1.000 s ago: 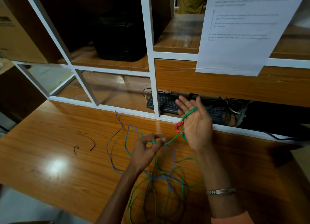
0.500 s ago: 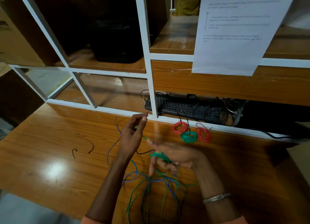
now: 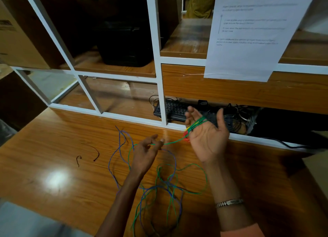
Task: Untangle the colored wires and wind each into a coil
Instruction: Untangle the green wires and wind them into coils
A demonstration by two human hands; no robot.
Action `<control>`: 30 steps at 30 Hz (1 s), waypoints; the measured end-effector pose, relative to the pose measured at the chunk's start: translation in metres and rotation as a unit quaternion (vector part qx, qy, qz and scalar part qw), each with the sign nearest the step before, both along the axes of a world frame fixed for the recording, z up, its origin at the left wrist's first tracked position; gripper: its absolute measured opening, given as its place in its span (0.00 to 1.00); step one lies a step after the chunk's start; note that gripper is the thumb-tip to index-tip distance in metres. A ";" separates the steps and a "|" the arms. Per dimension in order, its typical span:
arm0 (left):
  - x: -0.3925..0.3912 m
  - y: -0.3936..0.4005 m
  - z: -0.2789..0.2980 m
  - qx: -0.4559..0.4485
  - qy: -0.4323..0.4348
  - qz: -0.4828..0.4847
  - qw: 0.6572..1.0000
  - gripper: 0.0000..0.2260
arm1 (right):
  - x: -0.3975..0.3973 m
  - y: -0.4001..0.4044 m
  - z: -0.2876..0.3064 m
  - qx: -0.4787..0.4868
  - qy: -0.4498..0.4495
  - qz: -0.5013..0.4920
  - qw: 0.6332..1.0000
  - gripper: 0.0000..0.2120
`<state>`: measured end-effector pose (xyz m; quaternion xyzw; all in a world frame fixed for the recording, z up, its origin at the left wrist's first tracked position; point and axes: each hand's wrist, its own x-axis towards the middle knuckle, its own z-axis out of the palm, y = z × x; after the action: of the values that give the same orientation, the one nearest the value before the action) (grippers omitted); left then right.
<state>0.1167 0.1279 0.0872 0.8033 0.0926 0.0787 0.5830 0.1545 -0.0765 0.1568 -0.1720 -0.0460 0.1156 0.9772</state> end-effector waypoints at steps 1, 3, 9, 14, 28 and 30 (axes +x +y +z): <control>-0.001 -0.001 0.000 0.022 -0.015 -0.031 0.999 0.12 | 0.003 0.003 -0.004 -0.096 0.016 -0.034 0.995 0.36; -0.003 -0.006 0.003 0.039 -0.044 -0.082 0.995 0.12 | 0.005 0.011 -0.012 -0.372 0.026 -0.058 0.926 0.31; 0.003 -0.012 0.020 0.027 -0.117 -0.108 0.987 0.08 | -0.012 0.026 -0.024 -0.666 0.000 0.172 0.726 0.39; 0.006 -0.002 0.021 -0.006 -0.100 -0.123 0.987 0.11 | -0.024 0.027 -0.019 -0.590 -0.075 0.343 0.727 0.48; 0.003 -0.006 -0.001 -0.047 -0.074 -0.091 0.992 0.14 | -0.003 -0.022 0.003 0.167 -0.136 0.158 0.964 0.35; 0.002 -0.005 -0.003 -0.002 -0.101 -0.111 0.989 0.10 | 0.002 -0.031 0.011 0.135 -0.084 0.054 0.986 0.35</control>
<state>0.1186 0.1233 0.0846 0.7956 -0.0564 0.0940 0.5958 0.1565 -0.1079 0.1675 -0.0453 -0.1523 0.1463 0.9764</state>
